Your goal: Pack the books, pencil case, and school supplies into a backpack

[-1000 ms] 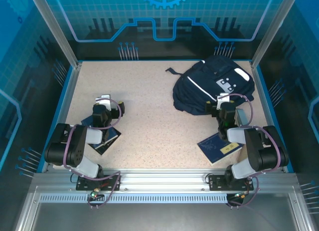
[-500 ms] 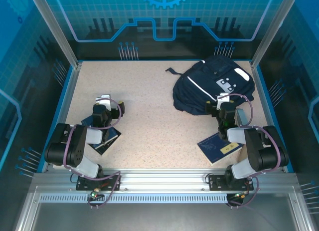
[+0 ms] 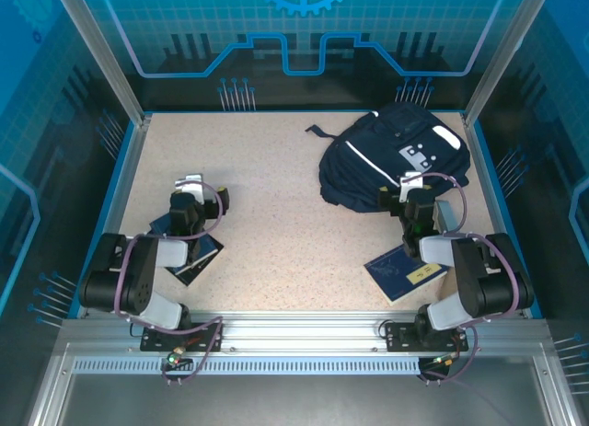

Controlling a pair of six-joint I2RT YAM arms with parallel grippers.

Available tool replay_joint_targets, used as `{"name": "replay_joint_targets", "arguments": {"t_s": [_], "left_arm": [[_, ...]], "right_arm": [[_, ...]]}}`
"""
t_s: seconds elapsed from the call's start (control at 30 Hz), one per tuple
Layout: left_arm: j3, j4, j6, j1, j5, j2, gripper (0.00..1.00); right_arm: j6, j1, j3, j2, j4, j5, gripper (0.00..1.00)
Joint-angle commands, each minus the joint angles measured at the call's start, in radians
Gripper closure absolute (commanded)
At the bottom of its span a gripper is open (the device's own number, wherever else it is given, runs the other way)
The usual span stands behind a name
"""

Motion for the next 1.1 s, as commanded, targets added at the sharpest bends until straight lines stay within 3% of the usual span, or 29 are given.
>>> {"name": "replay_joint_targets", "arguments": {"t_s": [0.0, 0.23, 0.4, 0.63, 0.83, 1.07], "left_arm": [[0.022, -0.082, -0.003, 0.005, -0.032, -0.112, 0.01], [0.124, -0.45, -0.111, 0.005, -0.064, -0.338, 0.01], [0.259, -0.8, -0.286, 0.005, -0.061, -0.472, 0.01], [0.417, -1.151, -0.429, 0.003, -0.015, -0.551, 0.01], [0.433, -1.217, -0.436, 0.004, 0.183, -0.6, 0.01], [0.427, -1.24, -0.432, 0.003, 0.257, -0.606, 0.01]], "right_arm": [[-0.009, 0.027, 0.057, -0.109, -0.176, 0.047, 0.0], [0.124, 0.037, 0.196, -0.367, -0.582, 0.027, 0.0], [0.331, 0.04, 0.425, -0.388, -1.003, 0.02, 0.0], [0.44, 0.068, 0.798, -0.128, -1.39, -0.145, 0.01], [0.503, 0.146, 0.99, 0.115, -1.425, -0.194, 0.02], [0.533, 0.139, 1.332, 0.492, -1.482, -0.181, 0.02]]}}
